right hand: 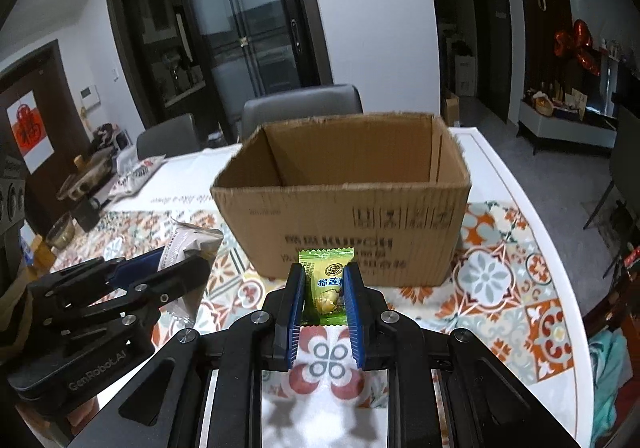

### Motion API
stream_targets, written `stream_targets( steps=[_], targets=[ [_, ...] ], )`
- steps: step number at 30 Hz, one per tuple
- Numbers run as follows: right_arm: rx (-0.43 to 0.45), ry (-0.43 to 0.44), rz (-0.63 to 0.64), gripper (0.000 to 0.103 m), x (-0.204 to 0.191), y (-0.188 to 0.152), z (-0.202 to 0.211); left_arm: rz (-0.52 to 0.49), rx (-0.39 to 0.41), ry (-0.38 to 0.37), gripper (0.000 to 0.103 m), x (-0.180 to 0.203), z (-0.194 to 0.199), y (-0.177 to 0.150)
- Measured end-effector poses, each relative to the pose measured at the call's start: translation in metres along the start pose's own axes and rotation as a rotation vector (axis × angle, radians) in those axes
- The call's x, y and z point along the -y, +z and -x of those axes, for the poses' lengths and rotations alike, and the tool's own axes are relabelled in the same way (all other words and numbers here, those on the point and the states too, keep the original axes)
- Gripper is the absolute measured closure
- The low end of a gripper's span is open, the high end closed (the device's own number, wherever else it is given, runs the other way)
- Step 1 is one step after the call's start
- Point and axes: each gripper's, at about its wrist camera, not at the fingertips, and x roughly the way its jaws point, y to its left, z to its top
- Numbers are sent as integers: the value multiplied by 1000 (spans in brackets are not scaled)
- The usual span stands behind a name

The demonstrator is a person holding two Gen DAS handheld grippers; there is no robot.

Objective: Organize snacks
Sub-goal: 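Carry both snacks over the box and open both tools to drop them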

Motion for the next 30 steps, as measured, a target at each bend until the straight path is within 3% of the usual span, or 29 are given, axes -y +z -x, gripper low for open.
stream_targets(
  steps=[11,30],
  targets=[
    [52,-12,41,82,7,49,11,-44,67,31,74,9,7,47],
    [6,-10,102,82,23,104,-35,-43,2,27,74,-3,-53,101]
  ],
)
